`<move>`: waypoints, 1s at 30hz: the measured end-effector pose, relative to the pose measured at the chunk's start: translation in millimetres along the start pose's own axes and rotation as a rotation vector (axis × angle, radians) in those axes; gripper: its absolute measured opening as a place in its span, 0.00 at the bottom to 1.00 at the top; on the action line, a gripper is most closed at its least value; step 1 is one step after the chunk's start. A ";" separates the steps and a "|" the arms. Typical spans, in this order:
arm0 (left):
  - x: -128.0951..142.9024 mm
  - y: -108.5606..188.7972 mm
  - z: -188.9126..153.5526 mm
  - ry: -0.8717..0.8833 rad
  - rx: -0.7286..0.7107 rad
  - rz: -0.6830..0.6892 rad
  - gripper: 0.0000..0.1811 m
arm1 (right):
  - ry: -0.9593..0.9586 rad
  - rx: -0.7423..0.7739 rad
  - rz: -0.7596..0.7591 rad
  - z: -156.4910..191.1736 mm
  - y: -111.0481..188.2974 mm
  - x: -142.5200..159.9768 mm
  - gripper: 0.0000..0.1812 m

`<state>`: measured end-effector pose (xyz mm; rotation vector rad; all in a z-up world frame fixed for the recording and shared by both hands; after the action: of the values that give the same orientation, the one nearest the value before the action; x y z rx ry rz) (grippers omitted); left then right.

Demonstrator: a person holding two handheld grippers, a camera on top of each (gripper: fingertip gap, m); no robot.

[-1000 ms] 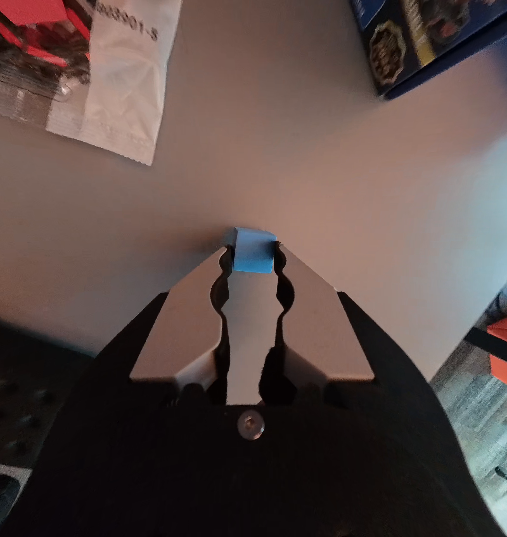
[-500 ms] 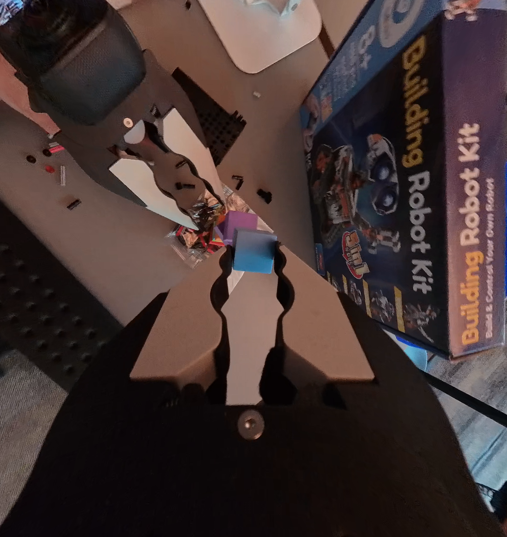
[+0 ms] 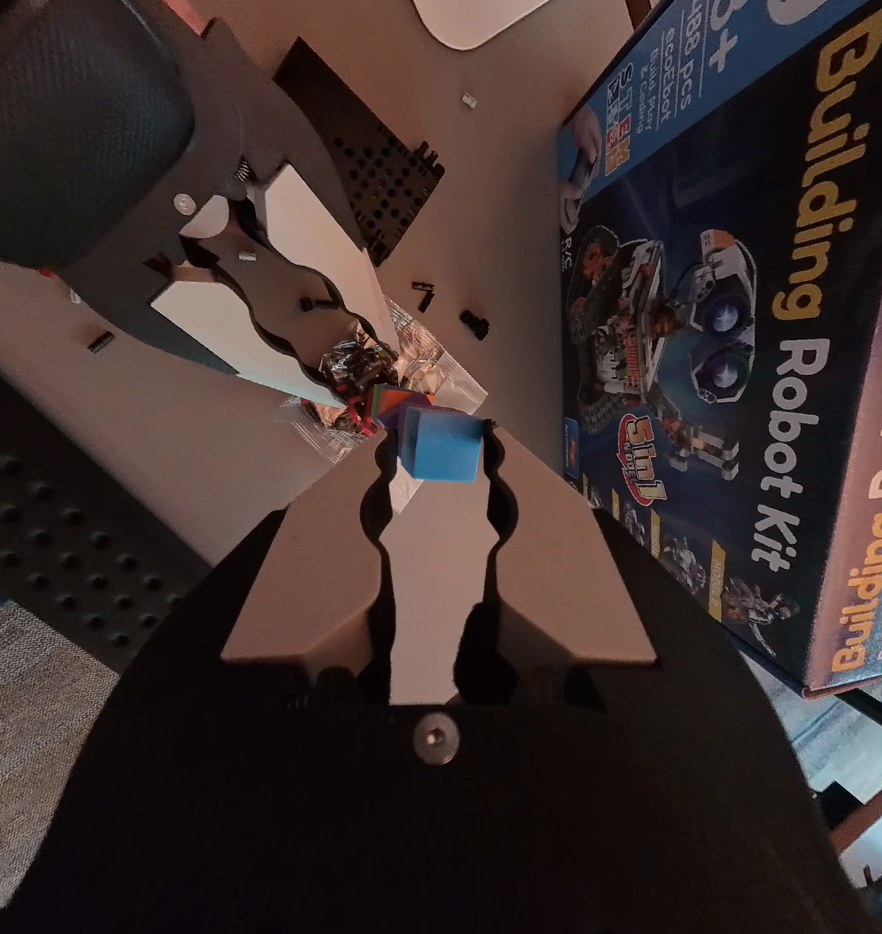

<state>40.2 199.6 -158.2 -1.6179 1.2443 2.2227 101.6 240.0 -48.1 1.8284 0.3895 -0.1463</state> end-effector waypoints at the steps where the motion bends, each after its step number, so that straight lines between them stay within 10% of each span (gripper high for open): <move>1: 0.1 -0.1 0.0 0.000 0.000 0.000 0.19 | 0.002 -0.005 -0.008 0.8 0.8 -0.7 0.18; 15: 11.8 7.0 13.1 0.062 -0.036 0.050 0.19 | -0.192 0.245 -0.299 11.4 43.7 47.6 0.20; 30: 39.3 -31.4 3.2 0.080 -0.015 0.221 0.14 | -0.652 0.335 -0.416 35.3 -77.5 170.1 0.18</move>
<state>38.0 208.5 -207.7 -1.6631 1.4975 2.3167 238.2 257.4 -179.4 1.8770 0.2817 -1.1183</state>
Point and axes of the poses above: each gripper's, where its closed fingertips meet, y back along the fingers, x out of its underside, z = x × y across the jaws, the point moved 6 cm from there along y, back along the fingers, and after that the axes turned 2 degrees about y, right-handed, at the moved point
